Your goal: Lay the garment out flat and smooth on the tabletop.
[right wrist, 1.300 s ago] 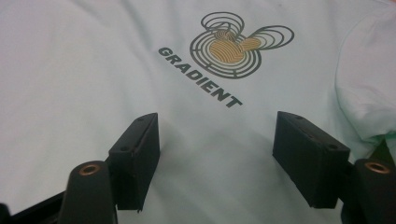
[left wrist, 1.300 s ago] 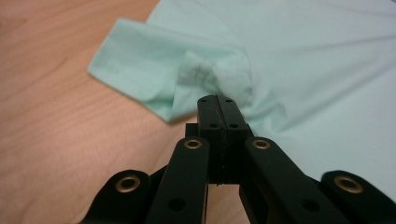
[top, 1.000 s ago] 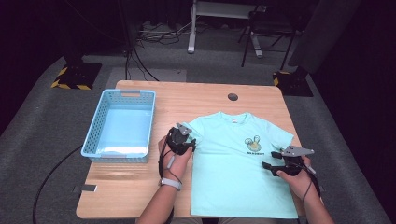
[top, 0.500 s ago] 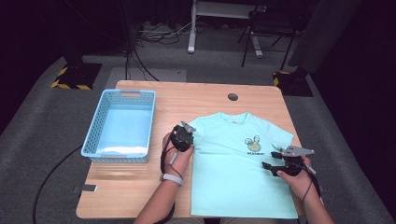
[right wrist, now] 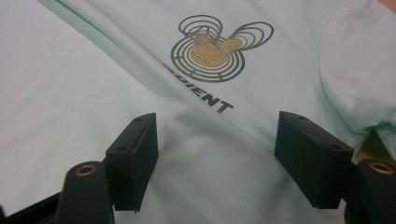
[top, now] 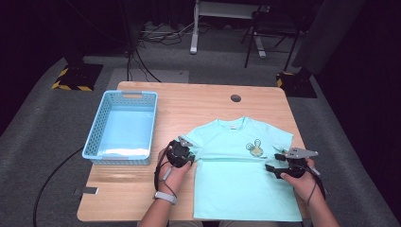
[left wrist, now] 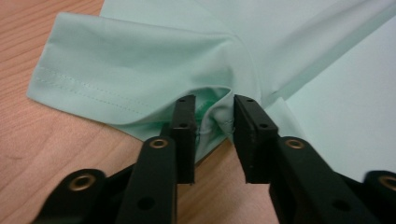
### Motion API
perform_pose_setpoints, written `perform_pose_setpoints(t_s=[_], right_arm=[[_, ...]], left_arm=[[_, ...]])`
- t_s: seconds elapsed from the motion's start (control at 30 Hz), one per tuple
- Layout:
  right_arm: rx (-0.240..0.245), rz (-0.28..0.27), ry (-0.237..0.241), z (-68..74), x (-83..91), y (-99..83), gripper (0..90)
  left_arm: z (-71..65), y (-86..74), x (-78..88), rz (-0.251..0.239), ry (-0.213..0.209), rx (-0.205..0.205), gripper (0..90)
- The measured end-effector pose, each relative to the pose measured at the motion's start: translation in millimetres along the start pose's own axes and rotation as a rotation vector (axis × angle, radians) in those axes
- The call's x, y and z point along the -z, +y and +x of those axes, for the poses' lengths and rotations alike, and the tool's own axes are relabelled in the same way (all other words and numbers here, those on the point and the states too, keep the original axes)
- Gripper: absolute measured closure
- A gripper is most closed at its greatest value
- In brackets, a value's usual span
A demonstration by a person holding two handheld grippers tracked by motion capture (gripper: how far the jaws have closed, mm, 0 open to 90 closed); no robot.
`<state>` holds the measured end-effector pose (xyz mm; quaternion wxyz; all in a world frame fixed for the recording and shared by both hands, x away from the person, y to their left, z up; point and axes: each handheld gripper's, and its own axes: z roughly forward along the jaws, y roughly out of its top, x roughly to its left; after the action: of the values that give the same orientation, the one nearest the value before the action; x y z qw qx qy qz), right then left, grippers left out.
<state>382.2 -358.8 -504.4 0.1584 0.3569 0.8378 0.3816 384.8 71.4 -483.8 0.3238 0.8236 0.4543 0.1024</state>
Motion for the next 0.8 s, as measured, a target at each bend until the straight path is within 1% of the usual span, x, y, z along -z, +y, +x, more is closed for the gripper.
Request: perform_pose_setpoints(t_s=[0.03, 0.07, 0.1, 0.13, 0.17, 0.2, 0.23, 0.3, 0.4, 0.47, 0.5, 0.53, 0.6, 0.63, 0.7, 0.73, 0.77, 0.8], right_arm=[[0.002, 0.002, 0.002, 0.3, -0.2, 0.2, 29.0], [0.004, 0.003, 0.006, 0.5, -0.3, 0.3, 27.7], [-0.009, 0.001, 0.016, 0.1, 0.0, 0.2, 26.6], [-0.036, -0.002, 0.028, -0.3, 0.5, 0.5, 26.3], [-0.092, -0.002, 0.050, -1.4, 3.3, 2.4, 27.1], [-0.097, -0.020, 0.049, -2.4, 5.9, 4.7, 27.3], [-0.094, -0.037, 0.043, -3.5, 8.1, 7.2, 27.8], [-0.085, -0.066, 0.014, -11.9, 14.2, 17.2, 28.0], [-0.090, -0.079, -0.003, -28.2, 14.6, 30.6, 26.8], [-0.088, -0.061, 0.002, -39.8, 9.7, 40.6, 26.1], [-0.086, -0.057, 0.003, -44.3, 6.9, 44.1, 26.1], [-0.092, -0.051, 0.000, -50.6, 2.8, 48.1, 25.8], [-0.108, -0.032, -0.007, -65.5, -7.5, 54.1, 25.9], [-0.106, -0.024, -0.029, -72.5, -11.2, 55.5, 26.3], [-0.099, 0.000, -0.097, -84.9, -15.3, 56.0, 26.3], [-0.100, 0.009, -0.120, -90.4, -16.7, 55.3, 26.3], [-0.110, 0.019, -0.137, -96.2, -18.4, 53.6, 26.3], [-0.116, 0.028, -0.145, -99.0, -19.4, 52.3, 26.3]], left_arm=[[0.2, 2.1, 4.1, -0.006, 0.002, 0.003, 65.8], [0.3, 6.0, 9.6, -0.024, 0.009, 0.005, 62.7], [0.8, 8.8, 12.9, -0.042, 0.011, 0.006, 60.0], [3.1, 15.2, 18.1, -0.076, 0.020, 0.007, 57.3], [5.0, 19.6, 19.7, -0.094, 0.036, 0.008, 54.1], [6.6, 22.7, 19.5, -0.104, 0.047, 0.012, 52.4], [10.6, 28.1, 15.7, -0.108, 0.063, 0.019, 51.7], [15.8, 34.0, 5.6, -0.091, 0.082, 0.016, 51.5], [19.1, 40.8, -10.1, -0.069, 0.085, 0.007, 51.5], [19.6, 45.7, -19.7, -0.059, 0.091, 0.005, 50.8], [20.9, 48.8, -25.4, -0.054, 0.101, 0.002, 50.6], [22.7, 52.0, -30.6, -0.045, 0.115, 0.002, 50.6], [27.4, 59.1, -39.3, -0.028, 0.159, -0.003, 50.5], [29.7, 62.0, -42.1, -0.024, 0.184, -0.011, 50.5], [33.8, 66.4, -46.0, -0.011, 0.223, -0.023, 50.2], [36.2, 68.0, -48.7, -0.003, 0.238, -0.025, 50.1], [37.5, 68.7, -50.6, 0.005, 0.244, -0.026, 50.2], [38.8, 69.2, -52.6, 0.012, 0.247, -0.027, 50.2]])
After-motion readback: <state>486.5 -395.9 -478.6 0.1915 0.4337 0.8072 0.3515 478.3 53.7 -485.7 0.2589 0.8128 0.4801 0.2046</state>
